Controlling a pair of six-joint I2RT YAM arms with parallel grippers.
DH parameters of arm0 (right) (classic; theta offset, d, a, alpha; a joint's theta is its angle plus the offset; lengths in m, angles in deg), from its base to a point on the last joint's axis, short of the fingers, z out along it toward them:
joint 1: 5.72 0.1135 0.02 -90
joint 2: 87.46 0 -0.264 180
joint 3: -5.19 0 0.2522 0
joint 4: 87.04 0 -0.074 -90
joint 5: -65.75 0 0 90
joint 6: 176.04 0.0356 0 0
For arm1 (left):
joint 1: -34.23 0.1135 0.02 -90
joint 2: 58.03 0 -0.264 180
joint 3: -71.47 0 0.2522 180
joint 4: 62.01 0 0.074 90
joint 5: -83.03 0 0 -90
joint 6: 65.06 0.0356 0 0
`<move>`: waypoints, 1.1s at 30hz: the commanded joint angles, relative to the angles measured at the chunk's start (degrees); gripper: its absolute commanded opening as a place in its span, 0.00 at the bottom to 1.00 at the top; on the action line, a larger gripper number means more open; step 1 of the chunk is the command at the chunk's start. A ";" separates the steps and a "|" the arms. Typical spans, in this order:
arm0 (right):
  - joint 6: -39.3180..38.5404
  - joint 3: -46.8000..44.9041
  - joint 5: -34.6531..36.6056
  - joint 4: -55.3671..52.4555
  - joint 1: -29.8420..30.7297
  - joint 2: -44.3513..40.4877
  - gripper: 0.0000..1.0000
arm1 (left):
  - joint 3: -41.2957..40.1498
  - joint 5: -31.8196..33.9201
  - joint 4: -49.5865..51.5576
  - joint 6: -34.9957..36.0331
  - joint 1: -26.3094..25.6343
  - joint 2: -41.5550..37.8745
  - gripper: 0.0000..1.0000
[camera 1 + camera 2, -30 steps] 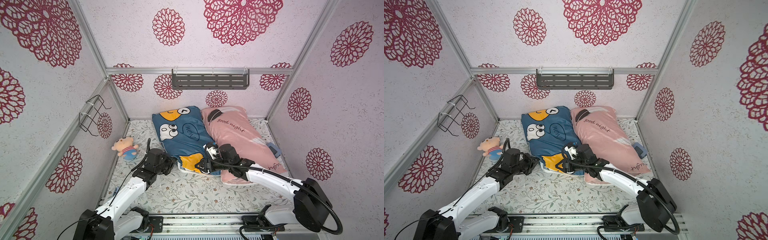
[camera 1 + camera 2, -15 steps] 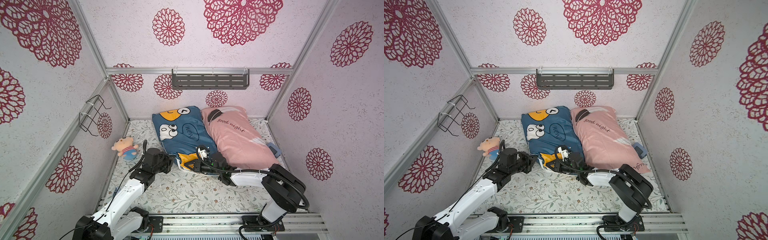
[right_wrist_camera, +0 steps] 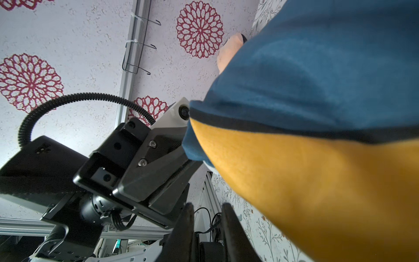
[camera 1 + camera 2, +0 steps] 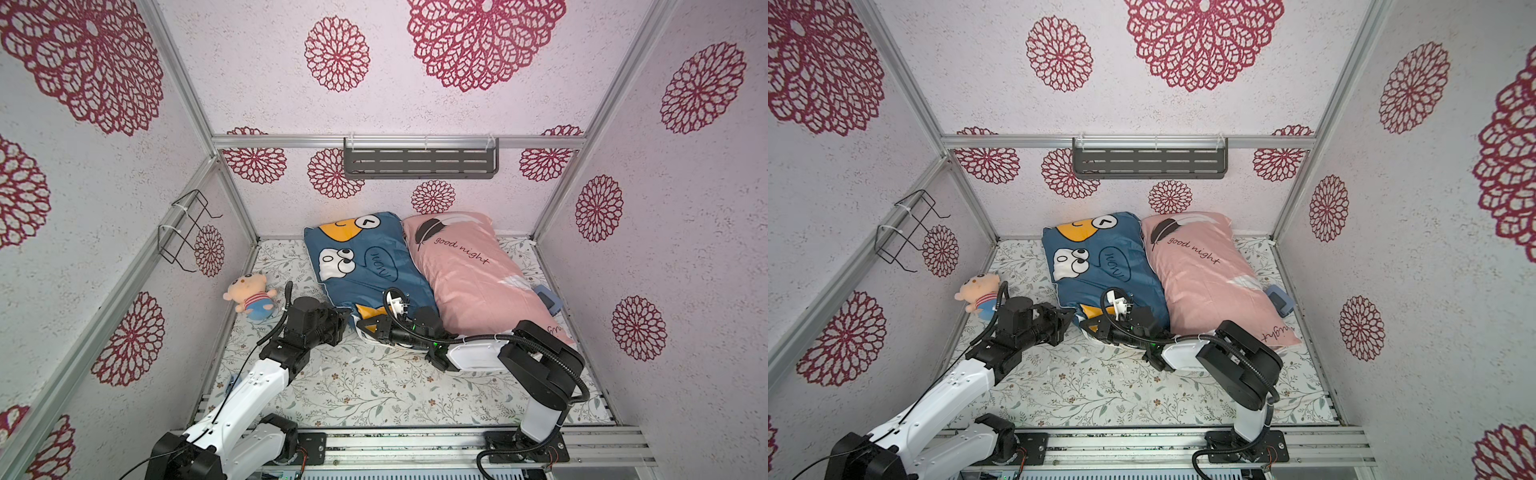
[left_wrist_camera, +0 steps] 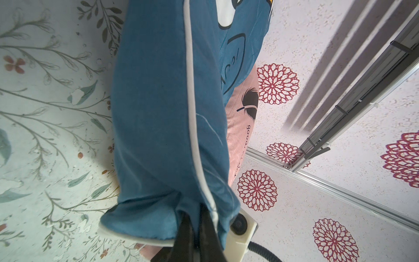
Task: Zip up pillowcases
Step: Pick up the pillowcase from the center of the board, then zip the zipper on the pillowcase.
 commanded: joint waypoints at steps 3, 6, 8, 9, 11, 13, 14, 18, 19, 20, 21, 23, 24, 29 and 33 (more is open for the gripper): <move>0.20 1.93 0.48 2.85 -0.53 0.81 0.29 | -0.65 0.59 -3.40 -0.62 0.60 -1.25 0.00; -0.15 2.62 0.40 1.78 -0.68 1.12 0.31 | -0.89 0.82 -3.40 -0.71 0.76 -1.68 0.00; -0.03 2.55 0.48 1.69 -0.68 1.34 0.32 | -0.98 0.83 -3.39 -0.71 0.80 -1.87 0.00; 0.01 2.49 0.54 1.71 -0.71 1.38 0.32 | -0.93 0.70 -3.40 -0.76 0.81 -1.87 0.00; 0.02 2.54 0.75 1.69 -0.90 1.69 0.32 | -1.06 0.50 -3.49 -0.62 0.79 -1.87 0.00; -0.15 2.86 0.76 1.60 -1.07 1.94 0.32 | -1.15 0.47 -3.55 -0.55 0.85 -1.93 0.00; -0.25 3.08 0.71 1.42 -1.25 2.14 0.32 | -1.15 0.31 -3.65 -0.54 0.81 -1.96 0.00; -0.95 4.30 0.48 0.33 -1.69 2.80 0.32 | -1.40 0.31 -3.75 -0.62 0.79 -2.22 0.00; -0.93 4.58 0.45 0.37 -1.67 3.05 0.32 | -1.44 0.33 -3.81 -0.62 0.81 -2.23 0.00; -0.99 4.80 0.42 0.32 -1.78 3.22 0.32 | -1.50 0.30 -3.88 -0.62 0.80 -2.24 0.00; -1.08 5.00 0.43 0.20 -1.86 3.35 0.32 | -1.59 0.22 -4.00 -0.69 0.89 -2.27 0.00; -1.11 5.11 0.46 0.28 -1.98 3.53 0.32 | -1.59 0.22 -4.10 -0.77 0.92 -2.31 0.00; -1.04 5.24 0.46 0.31 -2.00 3.59 0.32 | -1.59 0.21 -4.10 -0.63 0.94 -2.31 0.00; -1.11 5.38 0.48 0.37 -2.01 3.71 0.30 | -1.64 0.12 -4.27 -0.64 0.89 -2.14 0.00; -0.91 5.33 0.42 0.86 -2.06 3.53 0.28 | -1.85 0.19 -4.36 -0.58 0.94 -2.05 0.00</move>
